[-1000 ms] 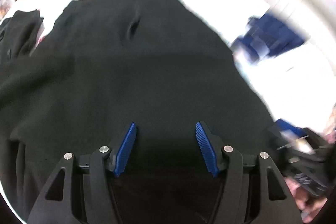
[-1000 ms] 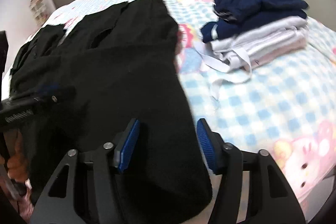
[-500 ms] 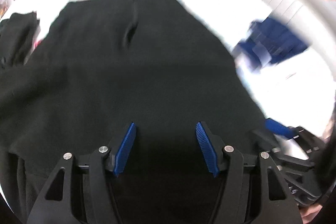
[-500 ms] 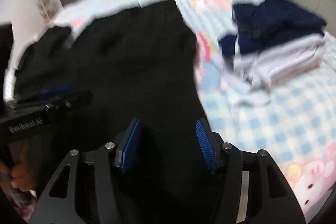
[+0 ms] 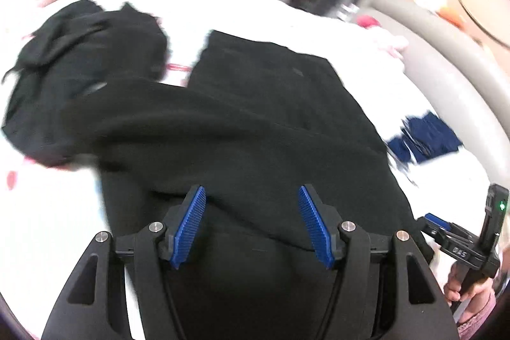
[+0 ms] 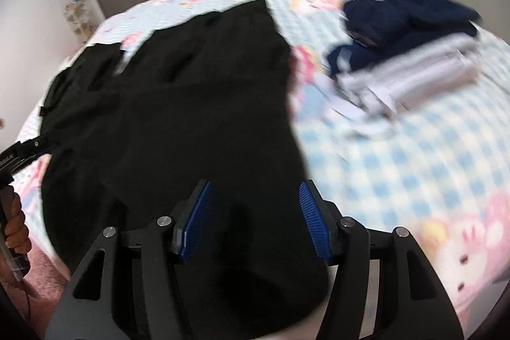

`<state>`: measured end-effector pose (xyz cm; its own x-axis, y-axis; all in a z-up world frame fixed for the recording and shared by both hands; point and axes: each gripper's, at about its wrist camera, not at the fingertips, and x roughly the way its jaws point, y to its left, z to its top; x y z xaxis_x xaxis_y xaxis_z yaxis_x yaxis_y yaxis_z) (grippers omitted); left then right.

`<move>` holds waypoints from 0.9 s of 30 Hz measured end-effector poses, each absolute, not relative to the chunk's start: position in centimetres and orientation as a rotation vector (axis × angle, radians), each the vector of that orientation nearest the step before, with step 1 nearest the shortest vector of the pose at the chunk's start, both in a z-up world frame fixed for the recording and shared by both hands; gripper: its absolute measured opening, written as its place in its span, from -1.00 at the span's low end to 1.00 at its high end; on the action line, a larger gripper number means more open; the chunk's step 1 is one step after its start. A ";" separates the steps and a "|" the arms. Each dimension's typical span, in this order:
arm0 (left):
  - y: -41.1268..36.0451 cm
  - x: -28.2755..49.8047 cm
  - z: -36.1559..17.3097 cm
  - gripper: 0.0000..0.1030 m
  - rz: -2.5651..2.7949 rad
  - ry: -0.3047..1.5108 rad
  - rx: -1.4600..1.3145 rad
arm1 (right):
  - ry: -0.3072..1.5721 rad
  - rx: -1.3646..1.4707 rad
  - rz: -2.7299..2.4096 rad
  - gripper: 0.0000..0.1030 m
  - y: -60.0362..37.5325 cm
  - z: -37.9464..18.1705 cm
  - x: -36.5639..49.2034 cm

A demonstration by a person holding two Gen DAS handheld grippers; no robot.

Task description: Fold clothes

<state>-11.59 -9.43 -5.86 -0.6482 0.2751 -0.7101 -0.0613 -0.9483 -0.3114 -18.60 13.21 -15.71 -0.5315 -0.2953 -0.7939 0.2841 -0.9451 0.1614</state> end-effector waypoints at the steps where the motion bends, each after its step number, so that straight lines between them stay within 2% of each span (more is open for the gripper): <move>1: -10.6 -11.8 -6.3 0.22 2.683 -0.413 -1.228 | -0.007 1.285 -2.476 0.14 12.1 -15.4 -19.1; 8: -17.7 -13.5 -9.5 0.22 2.790 -0.646 -1.280 | 0.124 1.335 -2.393 0.14 6.4 -17.8 -21.2; 11: -20.0 -14.5 -11.0 0.20 2.785 -0.760 -1.260 | 0.233 1.389 -2.398 0.14 5.9 -19.6 -21.1; 13: -21.1 -15.5 -11.6 0.19 2.762 -0.834 -1.236 | 0.233 1.372 -2.401 0.15 6.3 -19.6 -20.7; 15: -21.4 -16.9 -12.0 0.04 2.667 -0.886 -1.227 | 0.214 1.389 -2.397 0.15 6.7 -19.3 -20.7; 17: -20.5 -18.1 -11.7 -0.43 2.633 -0.856 -1.232 | 0.192 1.403 -2.405 0.15 7.3 -18.9 -20.2; 18: -20.0 -18.4 -11.4 -0.54 2.636 -0.823 -1.231 | 0.181 1.406 -2.411 0.15 7.8 -18.7 -19.9; 20: -18.3 -18.5 -9.7 -0.66 2.694 -0.679 -1.194 | 0.146 1.412 -2.416 0.15 8.8 -18.2 -19.4; 22: -17.3 -18.9 -8.6 -0.66 2.700 -0.596 -1.187 | 0.119 1.416 -2.404 0.15 9.0 -17.8 -19.2; 23: -17.3 -19.4 -8.4 -0.60 2.686 -0.598 -1.205 | 0.113 1.417 -2.403 0.15 9.1 -17.8 -19.1; 24: -17.6 -19.9 -8.5 -0.47 2.654 -0.639 -1.227 | 0.110 1.418 -2.403 0.15 9.2 -17.8 -19.0; 25: -18.2 -20.5 -9.0 0.08 2.592 -0.724 -1.266 | 0.101 1.420 -2.403 0.15 9.4 -17.8 -18.9; 26: -18.7 -20.9 -9.4 0.33 2.546 -0.802 -1.258 | 0.093 1.421 -2.402 0.15 9.5 -17.8 -18.8; 27: -19.2 -21.3 -9.7 0.33 2.499 -0.876 -1.250 | 0.081 1.420 -2.401 0.15 9.9 -17.7 -18.6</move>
